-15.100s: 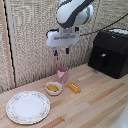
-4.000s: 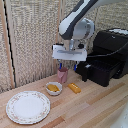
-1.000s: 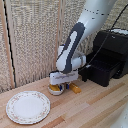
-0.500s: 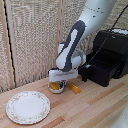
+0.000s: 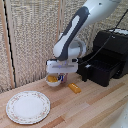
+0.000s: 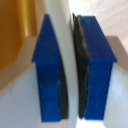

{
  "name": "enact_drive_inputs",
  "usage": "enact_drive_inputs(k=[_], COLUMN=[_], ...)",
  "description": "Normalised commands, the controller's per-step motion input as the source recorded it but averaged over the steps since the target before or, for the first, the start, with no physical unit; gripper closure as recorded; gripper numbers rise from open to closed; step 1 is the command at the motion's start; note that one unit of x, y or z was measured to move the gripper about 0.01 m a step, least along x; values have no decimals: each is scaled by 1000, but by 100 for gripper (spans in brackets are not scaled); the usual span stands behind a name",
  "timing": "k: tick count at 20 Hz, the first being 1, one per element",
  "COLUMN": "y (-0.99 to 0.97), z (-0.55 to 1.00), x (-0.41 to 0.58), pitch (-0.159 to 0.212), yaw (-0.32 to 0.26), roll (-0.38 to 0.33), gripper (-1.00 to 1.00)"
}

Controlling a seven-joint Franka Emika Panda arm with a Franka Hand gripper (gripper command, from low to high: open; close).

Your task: Please go towards the air fryer and gently seize its handle using your gripper. Slowly reveal the interior of the air fryer by pulling the handle outward. Head to the bowl filled with hot dogs and firmly but gently grasp it. Carefully place it inside the now-open air fryer.

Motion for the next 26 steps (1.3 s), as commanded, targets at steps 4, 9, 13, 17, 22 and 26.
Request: enact_drive_inputs(k=[4,9,13,17,22,26], y=[-52,-311,-461,-562,-550,-459], z=[759,849,846,734,532,282], x=[435,379,245,146,28,0], pitch=[47,50,20,2,-2,-20], yaw=[-197,-189,-185,-173,-198,-248], roll=[0,0,1,17,18,13], gripper=[100,100,100,100,100,100])
